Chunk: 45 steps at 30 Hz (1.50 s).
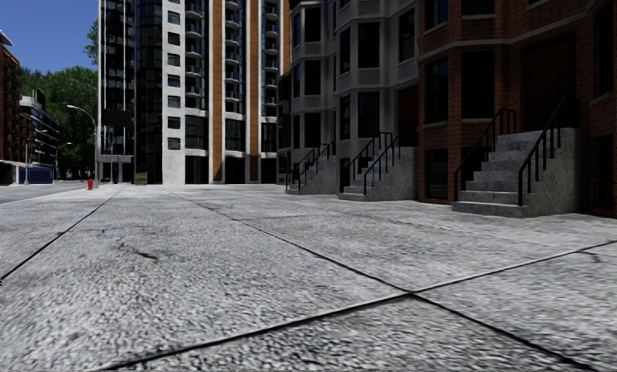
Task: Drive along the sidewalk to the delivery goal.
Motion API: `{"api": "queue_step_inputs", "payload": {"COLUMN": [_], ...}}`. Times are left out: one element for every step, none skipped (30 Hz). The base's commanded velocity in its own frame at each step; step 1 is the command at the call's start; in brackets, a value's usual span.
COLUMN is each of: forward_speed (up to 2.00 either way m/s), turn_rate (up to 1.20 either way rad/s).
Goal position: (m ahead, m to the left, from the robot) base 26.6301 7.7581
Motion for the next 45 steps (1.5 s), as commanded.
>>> {"api": "queue_step_inputs", "payload": {"forward_speed": [2.0,2.0,2.0,2.0,2.0,2.0,2.0,2.0,2.0,2.0,2.0,2.0,2.0,2.0,2.0,2.0,2.0,2.0,2.0,2.0,2.0,2.0,2.0,2.0,2.0,2.0,2.0,2.0,2.0,2.0,2.0,2.0,2.0,2.0,2.0,2.0,2.0,2.0,2.0,2.0,2.0,2.0,2.0,2.0,2.0], "turn_rate": [0.37,0.44,0.44,0.47,0.47,0.47,0.48,0.48,0.48,0.48,0.48,0.48,0.48,0.48,0.48,0.48,0.48,0.48,0.48,0.48,0.48,0.48,0.48,0.48,0.46,0.36,0.0,0.0,0.0,0.0,0.0,0.0,0.0,0.0,0.0,0.0,0.0,0.0,0.0,0.0,0.0,0.0,0.0,0.0,0.0]}}
